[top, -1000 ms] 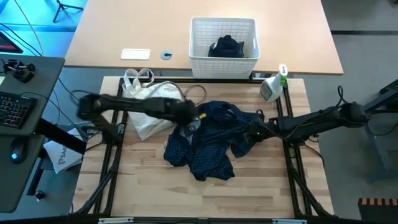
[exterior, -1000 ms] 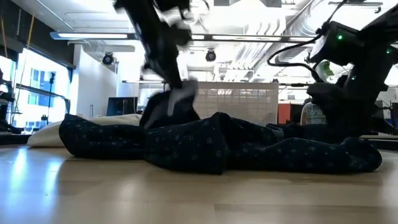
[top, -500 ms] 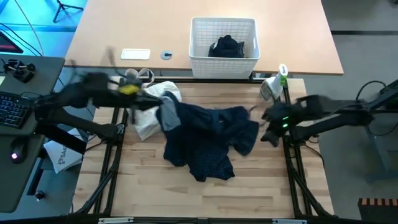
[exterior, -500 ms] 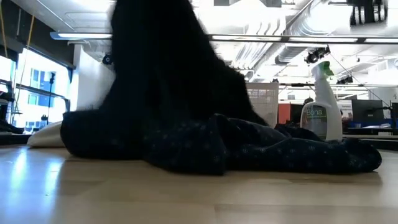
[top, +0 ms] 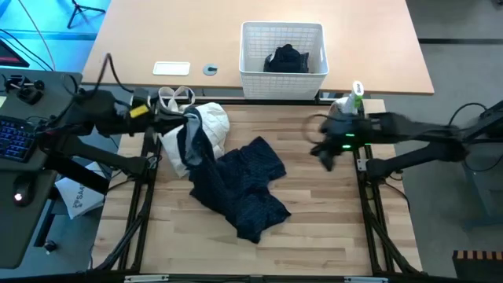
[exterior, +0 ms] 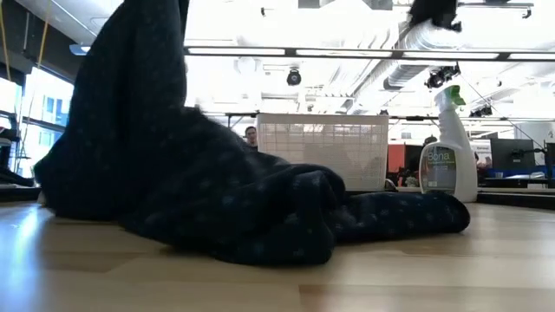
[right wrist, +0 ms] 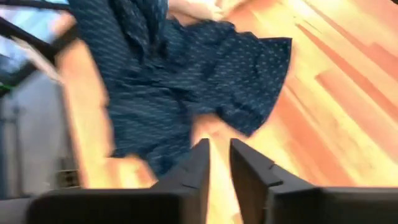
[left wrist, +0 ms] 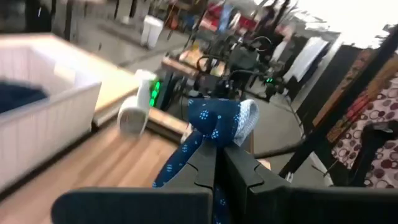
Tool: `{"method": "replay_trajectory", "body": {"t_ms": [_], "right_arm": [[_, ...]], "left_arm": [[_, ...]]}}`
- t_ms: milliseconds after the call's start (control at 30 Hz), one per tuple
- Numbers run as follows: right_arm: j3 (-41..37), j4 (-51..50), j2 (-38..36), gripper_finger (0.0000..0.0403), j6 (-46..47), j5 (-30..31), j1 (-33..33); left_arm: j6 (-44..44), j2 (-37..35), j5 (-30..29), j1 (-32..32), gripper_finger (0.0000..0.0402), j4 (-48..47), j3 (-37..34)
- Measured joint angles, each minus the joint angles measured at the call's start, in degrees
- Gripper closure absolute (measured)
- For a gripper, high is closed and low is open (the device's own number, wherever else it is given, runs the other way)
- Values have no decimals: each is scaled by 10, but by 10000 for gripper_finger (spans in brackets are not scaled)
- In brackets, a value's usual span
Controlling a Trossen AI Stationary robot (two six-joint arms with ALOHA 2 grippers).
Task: Fold Laundry from Bin
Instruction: Fold the blue polo shirt
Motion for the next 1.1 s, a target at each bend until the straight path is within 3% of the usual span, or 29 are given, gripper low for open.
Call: {"method": "replay_trajectory", "body": {"t_ms": [233,367,500,667,800,933,1100], "right_arm": [[-117,356,173,230,-151,-52,-87],[-104,507,313,186,-215,-84,-122],[-46,555,444,176,-277,-86,-138],[33,511,573,208,-288,-104,-143],[73,447,618,274,-289,-94,-138],[61,375,594,379,-276,-39,-132],[-15,241,465,395,-248,35,-116]], "left_arm": [[-80,8,-1,-1,401,-34,-9],[-96,15,-1,-1,401,-32,-9],[-111,30,-1,-1,401,-33,-9],[-116,47,17,-1,401,-32,-9],[-116,57,27,-5,401,-33,-9],[-88,56,27,-19,401,-3,-9],[-19,39,21,-55,401,100,-3]]}}
